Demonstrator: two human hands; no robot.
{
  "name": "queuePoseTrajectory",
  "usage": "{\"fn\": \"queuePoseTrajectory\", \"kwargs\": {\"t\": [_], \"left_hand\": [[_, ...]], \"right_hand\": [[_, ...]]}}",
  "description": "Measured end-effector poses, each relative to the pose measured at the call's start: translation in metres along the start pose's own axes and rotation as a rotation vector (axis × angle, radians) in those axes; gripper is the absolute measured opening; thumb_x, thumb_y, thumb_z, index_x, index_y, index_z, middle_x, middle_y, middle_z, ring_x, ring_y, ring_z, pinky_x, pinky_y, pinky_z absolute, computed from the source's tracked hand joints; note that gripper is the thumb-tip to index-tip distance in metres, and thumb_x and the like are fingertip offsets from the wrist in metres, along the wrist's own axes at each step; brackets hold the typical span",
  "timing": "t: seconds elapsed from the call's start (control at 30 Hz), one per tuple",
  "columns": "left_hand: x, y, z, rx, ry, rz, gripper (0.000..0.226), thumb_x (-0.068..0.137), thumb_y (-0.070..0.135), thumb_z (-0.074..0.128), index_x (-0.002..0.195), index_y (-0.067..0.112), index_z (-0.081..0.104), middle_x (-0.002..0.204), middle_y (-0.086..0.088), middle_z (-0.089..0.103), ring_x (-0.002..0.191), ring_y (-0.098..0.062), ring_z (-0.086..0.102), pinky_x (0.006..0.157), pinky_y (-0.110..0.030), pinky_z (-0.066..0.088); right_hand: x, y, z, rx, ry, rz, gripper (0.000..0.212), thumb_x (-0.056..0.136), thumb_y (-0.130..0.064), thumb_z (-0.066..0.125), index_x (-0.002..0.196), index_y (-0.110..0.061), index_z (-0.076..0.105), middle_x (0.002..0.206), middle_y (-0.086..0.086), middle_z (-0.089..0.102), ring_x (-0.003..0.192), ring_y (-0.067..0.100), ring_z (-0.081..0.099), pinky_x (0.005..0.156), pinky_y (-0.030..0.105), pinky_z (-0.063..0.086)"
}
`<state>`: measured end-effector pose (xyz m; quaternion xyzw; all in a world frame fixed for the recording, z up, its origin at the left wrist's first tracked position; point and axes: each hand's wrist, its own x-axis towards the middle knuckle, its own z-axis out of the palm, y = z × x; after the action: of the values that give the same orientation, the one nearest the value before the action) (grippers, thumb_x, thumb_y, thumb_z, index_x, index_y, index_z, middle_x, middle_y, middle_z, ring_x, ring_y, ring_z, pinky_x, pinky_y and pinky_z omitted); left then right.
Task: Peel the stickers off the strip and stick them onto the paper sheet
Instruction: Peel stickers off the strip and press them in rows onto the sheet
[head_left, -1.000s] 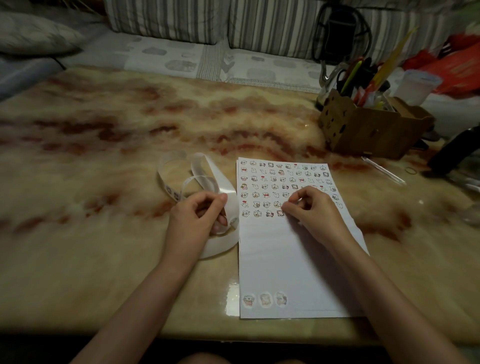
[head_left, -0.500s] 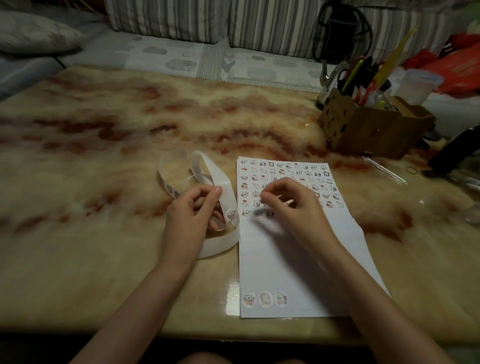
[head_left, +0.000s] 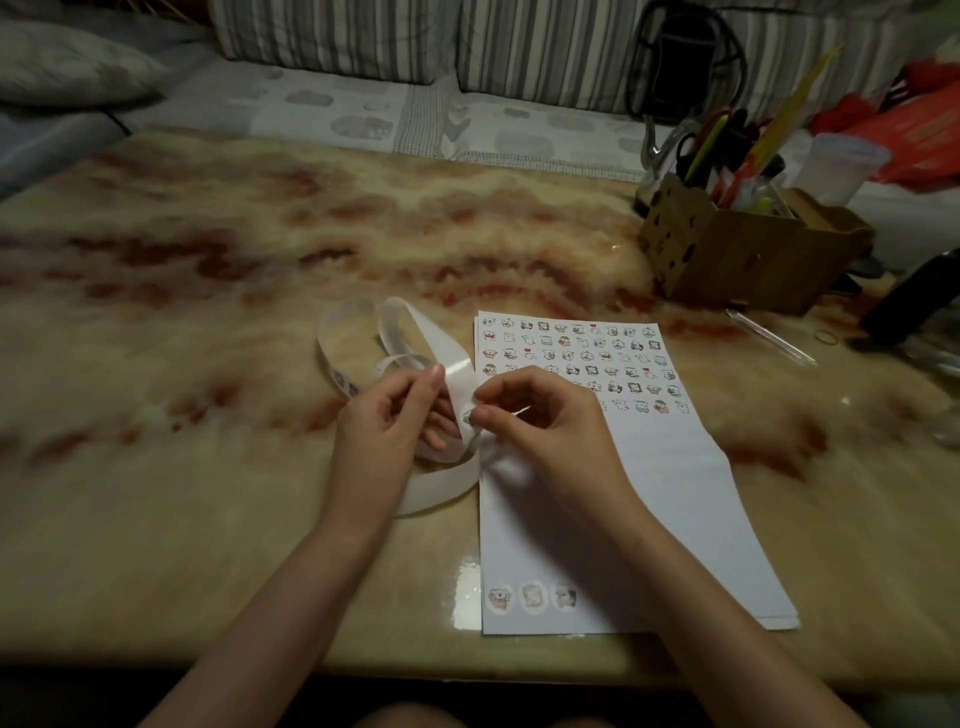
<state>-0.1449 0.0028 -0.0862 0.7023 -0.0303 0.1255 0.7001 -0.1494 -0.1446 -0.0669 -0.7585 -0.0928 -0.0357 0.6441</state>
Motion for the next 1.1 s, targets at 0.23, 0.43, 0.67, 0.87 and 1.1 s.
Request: {"fn": "queuePoseTrajectory", "kwargs": {"t": [0.23,0.43,0.67,0.87,1.1], "left_hand": [[-0.003,0.001,0.001,0.048,-0.086,0.015,0.012,0.088,0.009,0.061,0.083,0.001,0.069,0.06,-0.007,0.065,0.052,-0.004,0.059,0.054,-0.013,0.048],[-0.003,0.0,0.0,0.104,-0.096,0.029,0.013,0.089,0.013,0.061,0.081,0.007,0.07,0.06,0.001,0.066,0.054,-0.004,0.06,0.057,-0.014,0.048],[-0.002,-0.001,-0.001,0.126,-0.091,0.036,0.011,0.088,0.014,0.062,0.083,0.009,0.071,0.061,0.004,0.066,0.055,-0.004,0.06,0.059,-0.013,0.046],[-0.002,0.0,-0.001,0.138,-0.092,0.052,0.01,0.087,0.014,0.063,0.083,0.01,0.072,0.062,0.007,0.066,0.058,-0.002,0.06,0.061,-0.012,0.046],[-0.003,0.003,-0.002,0.167,-0.089,0.074,0.01,0.087,0.016,0.063,0.082,0.019,0.072,0.068,0.012,0.069,0.062,0.0,0.062,0.063,-0.011,0.046]], "right_hand": [[0.0,0.003,-0.004,-0.018,0.031,-0.036,0.014,0.079,-0.002,0.073,0.086,-0.014,0.071,0.081,0.0,0.072,0.078,0.015,0.067,0.082,0.039,0.054],[0.0,0.007,-0.003,-0.05,0.035,-0.047,0.016,0.079,-0.004,0.073,0.083,-0.019,0.071,0.078,-0.003,0.072,0.078,0.015,0.068,0.08,0.035,0.054],[-0.001,0.009,-0.004,-0.103,0.035,-0.101,0.01,0.08,-0.005,0.072,0.085,-0.014,0.072,0.078,-0.005,0.071,0.075,0.009,0.066,0.074,0.024,0.053],[-0.001,0.01,-0.003,-0.112,0.037,-0.105,0.007,0.081,-0.006,0.072,0.086,-0.012,0.072,0.079,-0.005,0.072,0.076,0.009,0.066,0.074,0.022,0.052],[-0.001,0.009,-0.002,-0.099,0.054,-0.086,0.005,0.081,-0.008,0.073,0.084,-0.01,0.071,0.077,-0.002,0.071,0.074,0.009,0.066,0.072,0.023,0.052]]}}
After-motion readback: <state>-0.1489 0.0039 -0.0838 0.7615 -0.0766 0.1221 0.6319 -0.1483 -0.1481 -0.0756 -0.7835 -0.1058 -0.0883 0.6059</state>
